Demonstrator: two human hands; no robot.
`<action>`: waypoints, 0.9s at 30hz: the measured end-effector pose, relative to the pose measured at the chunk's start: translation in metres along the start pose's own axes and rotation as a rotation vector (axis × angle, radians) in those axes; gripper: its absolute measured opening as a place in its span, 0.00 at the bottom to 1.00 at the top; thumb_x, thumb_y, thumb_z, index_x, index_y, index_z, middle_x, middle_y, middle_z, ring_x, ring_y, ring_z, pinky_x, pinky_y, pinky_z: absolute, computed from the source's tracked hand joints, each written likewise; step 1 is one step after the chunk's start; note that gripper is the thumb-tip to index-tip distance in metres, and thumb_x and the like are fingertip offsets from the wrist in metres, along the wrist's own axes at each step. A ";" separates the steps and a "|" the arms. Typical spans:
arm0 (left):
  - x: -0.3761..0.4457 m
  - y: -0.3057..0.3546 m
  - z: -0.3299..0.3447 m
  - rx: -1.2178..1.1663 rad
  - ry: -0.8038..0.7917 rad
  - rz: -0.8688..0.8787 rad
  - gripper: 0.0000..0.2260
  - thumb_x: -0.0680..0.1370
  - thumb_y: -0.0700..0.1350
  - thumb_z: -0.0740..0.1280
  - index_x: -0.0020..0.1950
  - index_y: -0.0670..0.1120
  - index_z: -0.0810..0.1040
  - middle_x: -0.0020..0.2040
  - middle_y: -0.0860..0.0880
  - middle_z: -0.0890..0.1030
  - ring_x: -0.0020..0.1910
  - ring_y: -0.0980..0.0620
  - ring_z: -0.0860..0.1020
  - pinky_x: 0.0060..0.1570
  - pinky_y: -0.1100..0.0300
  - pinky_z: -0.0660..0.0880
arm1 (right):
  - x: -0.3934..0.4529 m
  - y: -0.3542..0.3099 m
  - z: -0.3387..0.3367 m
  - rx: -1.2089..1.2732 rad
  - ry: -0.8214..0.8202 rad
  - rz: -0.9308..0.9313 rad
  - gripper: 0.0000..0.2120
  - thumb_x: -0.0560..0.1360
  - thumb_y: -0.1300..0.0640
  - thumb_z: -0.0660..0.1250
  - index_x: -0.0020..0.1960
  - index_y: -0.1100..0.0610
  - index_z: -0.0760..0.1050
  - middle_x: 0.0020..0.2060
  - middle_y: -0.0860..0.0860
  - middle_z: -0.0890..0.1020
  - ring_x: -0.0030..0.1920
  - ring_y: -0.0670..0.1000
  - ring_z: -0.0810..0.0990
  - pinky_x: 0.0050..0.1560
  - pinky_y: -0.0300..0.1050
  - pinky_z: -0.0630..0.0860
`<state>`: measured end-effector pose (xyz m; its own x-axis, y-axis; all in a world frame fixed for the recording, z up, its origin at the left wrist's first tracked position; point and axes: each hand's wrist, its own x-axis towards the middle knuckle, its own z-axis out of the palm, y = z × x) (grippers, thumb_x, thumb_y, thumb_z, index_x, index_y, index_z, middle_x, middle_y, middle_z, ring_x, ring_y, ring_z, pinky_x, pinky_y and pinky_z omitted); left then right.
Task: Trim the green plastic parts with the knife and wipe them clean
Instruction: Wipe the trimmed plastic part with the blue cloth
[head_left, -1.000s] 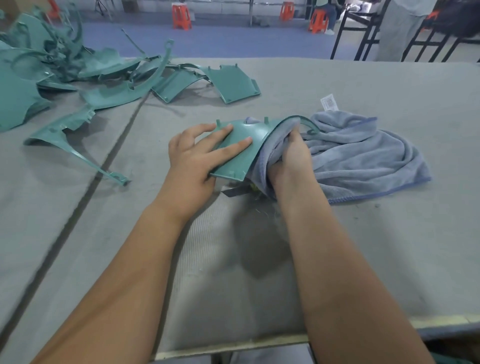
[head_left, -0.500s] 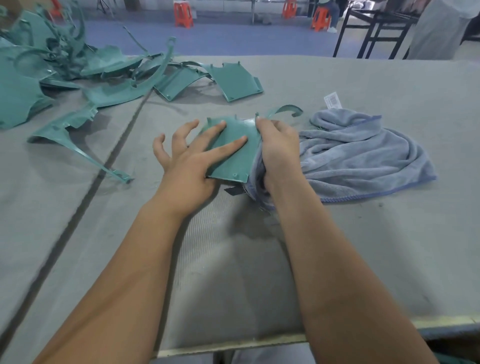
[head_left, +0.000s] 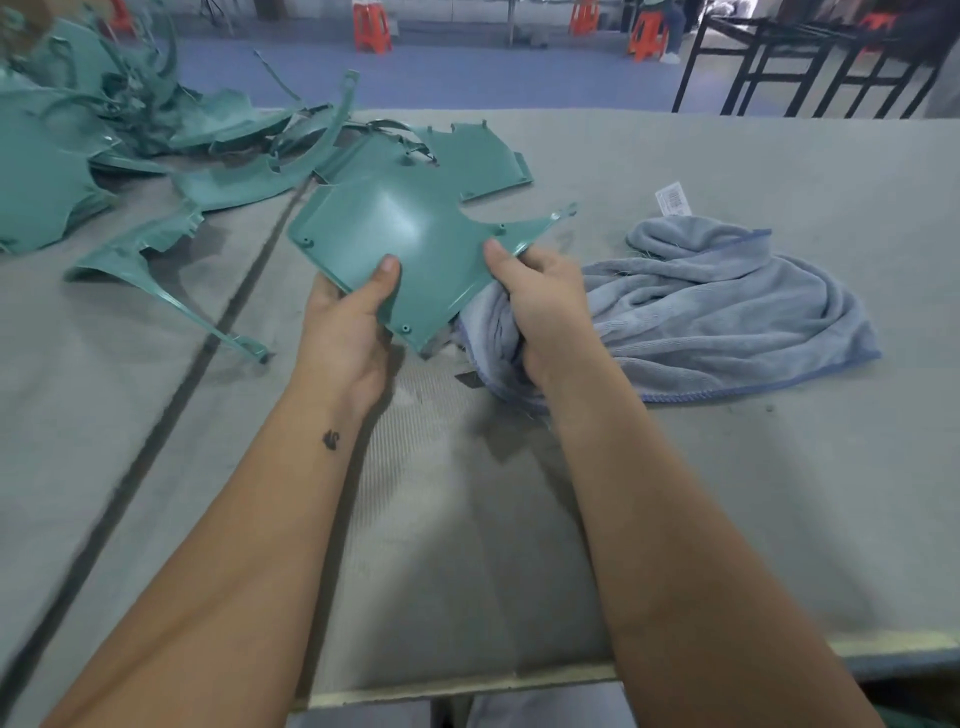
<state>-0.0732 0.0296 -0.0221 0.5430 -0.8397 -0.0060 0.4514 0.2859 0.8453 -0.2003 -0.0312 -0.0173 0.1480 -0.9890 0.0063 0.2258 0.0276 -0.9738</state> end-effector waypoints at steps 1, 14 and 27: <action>0.001 0.001 -0.003 0.037 -0.001 0.005 0.09 0.78 0.35 0.67 0.55 0.47 0.76 0.48 0.51 0.84 0.49 0.50 0.83 0.53 0.49 0.79 | 0.001 0.000 -0.001 -0.014 0.004 0.012 0.16 0.76 0.59 0.68 0.50 0.74 0.74 0.53 0.72 0.78 0.51 0.62 0.82 0.59 0.65 0.74; 0.005 0.013 -0.024 0.320 -0.361 0.013 0.13 0.73 0.44 0.69 0.57 0.49 0.78 0.48 0.55 0.85 0.49 0.54 0.84 0.42 0.58 0.80 | 0.007 -0.017 -0.027 0.349 0.080 0.130 0.07 0.78 0.63 0.65 0.47 0.67 0.75 0.48 0.64 0.81 0.52 0.62 0.81 0.61 0.57 0.76; 0.009 0.017 -0.039 0.325 -0.434 -0.048 0.13 0.74 0.42 0.66 0.57 0.48 0.77 0.48 0.54 0.86 0.47 0.53 0.84 0.46 0.57 0.82 | -0.006 -0.024 -0.042 0.562 0.154 0.192 0.15 0.79 0.56 0.58 0.43 0.64 0.79 0.35 0.56 0.83 0.34 0.54 0.83 0.38 0.44 0.82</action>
<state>-0.0334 0.0451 -0.0289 0.1535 -0.9815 0.1145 0.1889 0.1429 0.9715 -0.2469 -0.0323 -0.0035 0.1054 -0.9672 -0.2311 0.6882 0.2387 -0.6851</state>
